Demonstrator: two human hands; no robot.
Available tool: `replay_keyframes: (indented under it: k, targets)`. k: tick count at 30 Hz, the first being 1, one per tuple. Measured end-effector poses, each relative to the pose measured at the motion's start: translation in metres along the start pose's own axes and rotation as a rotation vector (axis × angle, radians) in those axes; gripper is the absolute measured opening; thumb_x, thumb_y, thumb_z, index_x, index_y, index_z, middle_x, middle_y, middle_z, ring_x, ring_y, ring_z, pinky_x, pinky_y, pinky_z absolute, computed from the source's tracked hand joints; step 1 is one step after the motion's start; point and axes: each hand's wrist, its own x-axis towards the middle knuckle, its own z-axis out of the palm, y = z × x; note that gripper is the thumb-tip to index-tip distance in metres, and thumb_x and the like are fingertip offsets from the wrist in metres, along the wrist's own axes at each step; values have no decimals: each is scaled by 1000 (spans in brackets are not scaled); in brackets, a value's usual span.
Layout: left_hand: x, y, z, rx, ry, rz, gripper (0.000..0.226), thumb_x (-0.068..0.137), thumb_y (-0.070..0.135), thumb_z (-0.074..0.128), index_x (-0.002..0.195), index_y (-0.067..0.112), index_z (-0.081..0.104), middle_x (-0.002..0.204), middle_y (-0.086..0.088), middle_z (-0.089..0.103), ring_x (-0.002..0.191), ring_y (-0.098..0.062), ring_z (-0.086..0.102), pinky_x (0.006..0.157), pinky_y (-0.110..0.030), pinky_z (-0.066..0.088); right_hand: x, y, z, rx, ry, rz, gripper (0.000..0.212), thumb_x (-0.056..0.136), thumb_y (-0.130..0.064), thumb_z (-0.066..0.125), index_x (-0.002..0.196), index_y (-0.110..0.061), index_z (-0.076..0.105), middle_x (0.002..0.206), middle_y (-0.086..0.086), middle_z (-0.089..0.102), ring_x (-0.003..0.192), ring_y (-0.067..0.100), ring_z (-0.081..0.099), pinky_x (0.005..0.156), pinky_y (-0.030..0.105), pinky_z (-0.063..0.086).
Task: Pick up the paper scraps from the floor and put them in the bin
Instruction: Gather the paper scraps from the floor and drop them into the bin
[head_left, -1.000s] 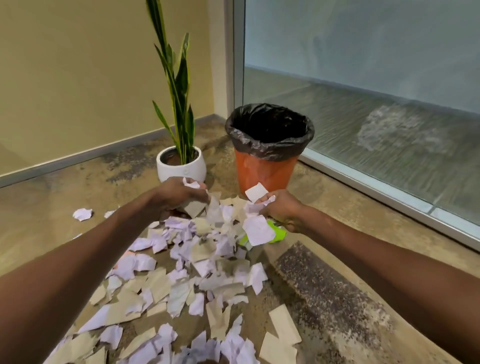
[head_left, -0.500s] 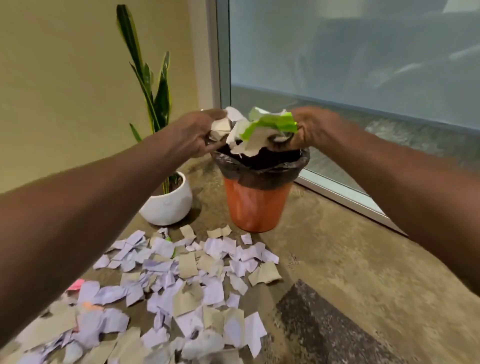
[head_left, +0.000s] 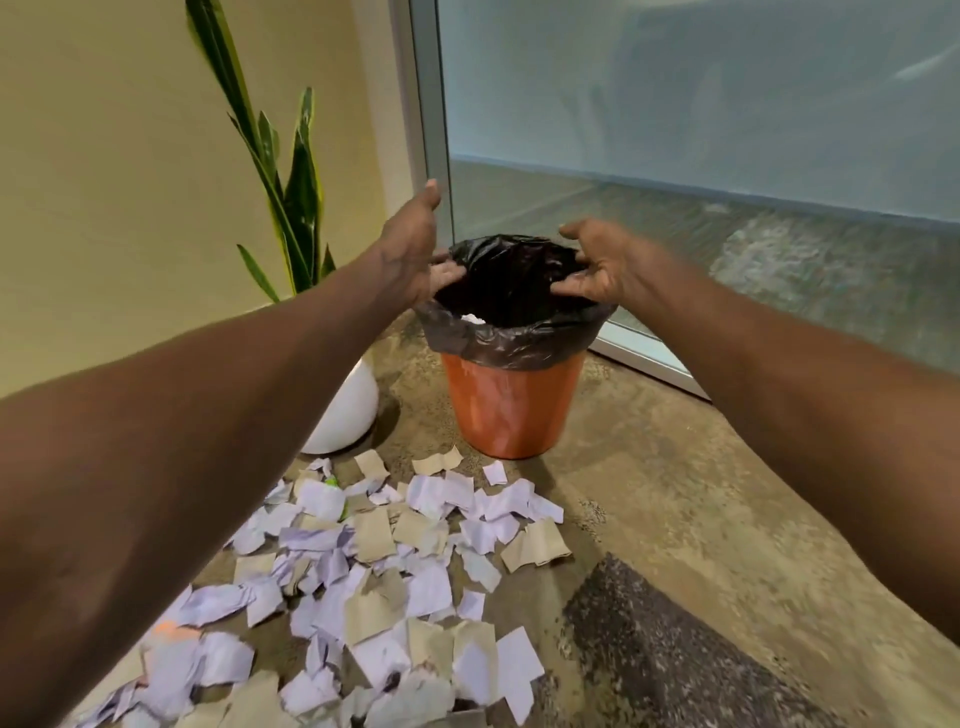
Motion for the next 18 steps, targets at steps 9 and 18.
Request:
replay_keyframes:
  k: [9, 18]
  targets:
    - [-85, -111, -76, 155, 177, -13, 31, 104, 28, 45, 75, 18, 52, 70, 1, 52, 45, -4, 47, 43, -17, 38, -112, 176, -29, -239, 261, -355, 27, 89, -25, 61, 66, -10, 64, 55, 5, 64, 45, 16, 55, 44, 28, 44]
    - [-208, -294, -218, 1387, 356, -290, 73, 87, 64, 56, 139, 13, 48, 145, -20, 47, 135, -40, 40, 109, -53, 30, -195, 358, -121, -1484, -224, 150, 80, 96, -57, 50, 146, 4, 32, 140, 28, 46, 117, 37, 54, 88, 41, 47]
